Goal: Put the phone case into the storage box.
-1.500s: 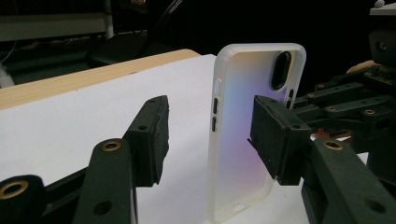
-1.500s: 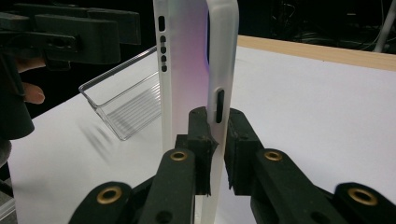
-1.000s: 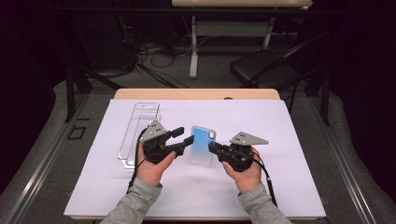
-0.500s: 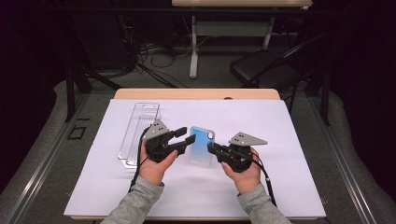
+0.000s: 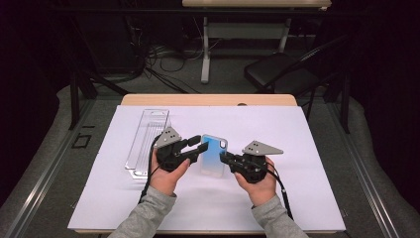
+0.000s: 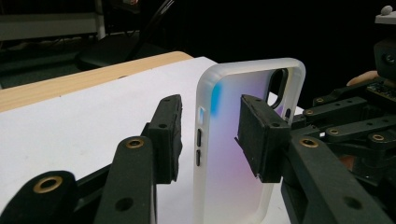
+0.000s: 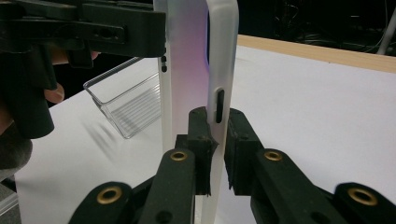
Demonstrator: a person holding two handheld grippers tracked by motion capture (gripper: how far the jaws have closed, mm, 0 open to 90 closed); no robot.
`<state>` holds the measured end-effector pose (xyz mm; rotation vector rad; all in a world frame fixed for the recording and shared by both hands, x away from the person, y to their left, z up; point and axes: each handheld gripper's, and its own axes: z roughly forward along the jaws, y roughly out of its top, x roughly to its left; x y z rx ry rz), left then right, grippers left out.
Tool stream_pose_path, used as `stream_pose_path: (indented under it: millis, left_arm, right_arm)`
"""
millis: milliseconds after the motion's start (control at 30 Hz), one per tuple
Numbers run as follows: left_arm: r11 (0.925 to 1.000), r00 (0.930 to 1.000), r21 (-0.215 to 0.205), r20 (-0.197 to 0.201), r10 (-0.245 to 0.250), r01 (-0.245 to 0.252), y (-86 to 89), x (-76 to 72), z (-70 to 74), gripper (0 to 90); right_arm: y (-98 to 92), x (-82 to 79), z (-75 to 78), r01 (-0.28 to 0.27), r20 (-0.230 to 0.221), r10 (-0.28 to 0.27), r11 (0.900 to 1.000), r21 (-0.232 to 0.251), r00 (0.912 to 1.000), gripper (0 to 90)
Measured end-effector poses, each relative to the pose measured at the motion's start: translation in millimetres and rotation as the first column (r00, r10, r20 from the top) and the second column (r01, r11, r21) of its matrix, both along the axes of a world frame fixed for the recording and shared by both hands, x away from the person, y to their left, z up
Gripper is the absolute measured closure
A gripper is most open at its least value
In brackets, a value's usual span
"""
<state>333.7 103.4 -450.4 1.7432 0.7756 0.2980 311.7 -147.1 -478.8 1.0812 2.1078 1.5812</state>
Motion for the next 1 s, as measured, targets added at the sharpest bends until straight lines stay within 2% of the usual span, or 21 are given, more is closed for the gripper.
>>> stream_pose_path:
  millis: [400, 1000]
  left_arm:
    - [1.0, 1.0, 0.003, -0.004, 0.003, -0.003, -2.1, 0.8, -1.2, 63.0]
    - [1.0, 1.0, -0.005, 0.008, 0.005, -0.004, -1.1, 0.5, -1.4, 72.7]
  right_arm:
    - [0.8, -0.1, -0.2, -0.001, 0.002, 0.001, 1.0, -0.002, 1.0, 82.3]
    - [0.9, -0.1, -0.4, -0.002, 0.001, 0.002, 1.0, -0.002, 1.0, 82.3]
